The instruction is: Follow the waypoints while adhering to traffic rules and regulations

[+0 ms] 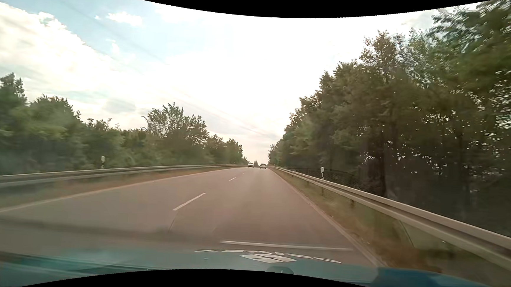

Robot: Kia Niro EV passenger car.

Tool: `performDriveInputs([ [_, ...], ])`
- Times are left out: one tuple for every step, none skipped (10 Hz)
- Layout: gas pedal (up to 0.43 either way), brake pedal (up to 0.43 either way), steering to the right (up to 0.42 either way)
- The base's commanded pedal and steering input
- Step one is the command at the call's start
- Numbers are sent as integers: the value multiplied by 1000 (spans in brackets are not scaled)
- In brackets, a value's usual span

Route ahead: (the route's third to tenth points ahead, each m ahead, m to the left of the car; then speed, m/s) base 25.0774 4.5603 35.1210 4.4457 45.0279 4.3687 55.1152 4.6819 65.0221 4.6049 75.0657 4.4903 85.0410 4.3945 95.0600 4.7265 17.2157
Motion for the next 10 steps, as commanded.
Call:
performDriveInputs([
  [228, 0, -3],
  [228, 0, -3],
  [228, 0, -3],
  [268, 0, -3],
  [280, 0, -3],
  [280, 0, -3],
  [280, 0, -3],
  [280, 0, -3],
  [280, 0, -3],
  [280, 0, -3],
])
